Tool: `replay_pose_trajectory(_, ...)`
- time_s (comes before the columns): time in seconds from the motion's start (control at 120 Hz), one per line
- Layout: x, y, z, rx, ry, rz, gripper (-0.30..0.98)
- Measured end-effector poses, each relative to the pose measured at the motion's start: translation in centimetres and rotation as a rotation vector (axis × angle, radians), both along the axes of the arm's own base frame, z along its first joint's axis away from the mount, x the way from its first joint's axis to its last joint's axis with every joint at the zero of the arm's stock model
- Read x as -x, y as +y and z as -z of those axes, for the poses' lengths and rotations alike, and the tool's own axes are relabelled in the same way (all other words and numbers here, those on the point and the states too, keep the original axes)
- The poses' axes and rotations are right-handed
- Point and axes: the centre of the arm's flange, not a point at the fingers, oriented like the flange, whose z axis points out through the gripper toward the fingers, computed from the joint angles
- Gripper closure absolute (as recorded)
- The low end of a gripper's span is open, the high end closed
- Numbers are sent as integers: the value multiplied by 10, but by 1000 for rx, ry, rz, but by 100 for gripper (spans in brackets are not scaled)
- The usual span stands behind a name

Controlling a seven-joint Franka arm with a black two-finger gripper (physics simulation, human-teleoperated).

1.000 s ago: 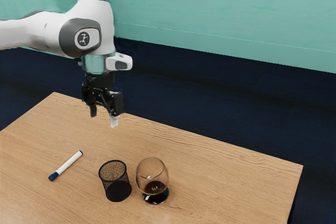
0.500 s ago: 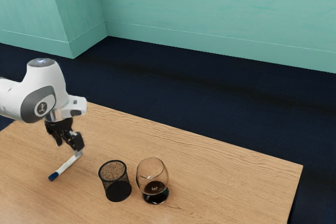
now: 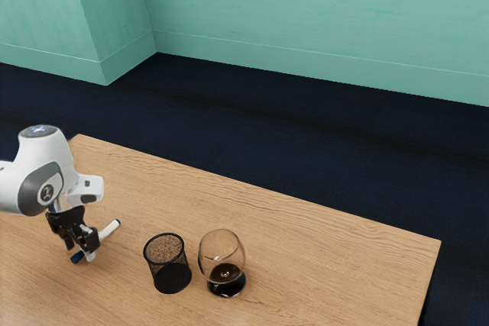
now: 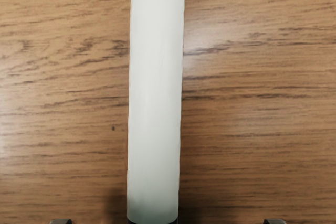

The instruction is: Put the marker into the pen holder.

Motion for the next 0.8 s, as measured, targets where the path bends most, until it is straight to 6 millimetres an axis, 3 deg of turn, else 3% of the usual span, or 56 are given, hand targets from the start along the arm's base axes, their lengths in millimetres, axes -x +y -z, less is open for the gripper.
replay_pose_trajectory(0.325, 9, 49, 11, -14, -28, -54, 56)
replay_pose_trajectory(0.583, -10, 21, 9, -20, -43, 50, 68)
replay_pose_trajectory(0.683, -22, 8, -14, -30, -85, 91, 70)
replay_pose_trajectory(0.758, -30, -5, -53, -40, -140, 123, 71)
replay_pose_trajectory(0.8, -35, -27, -84, -47, -179, 171, 71)
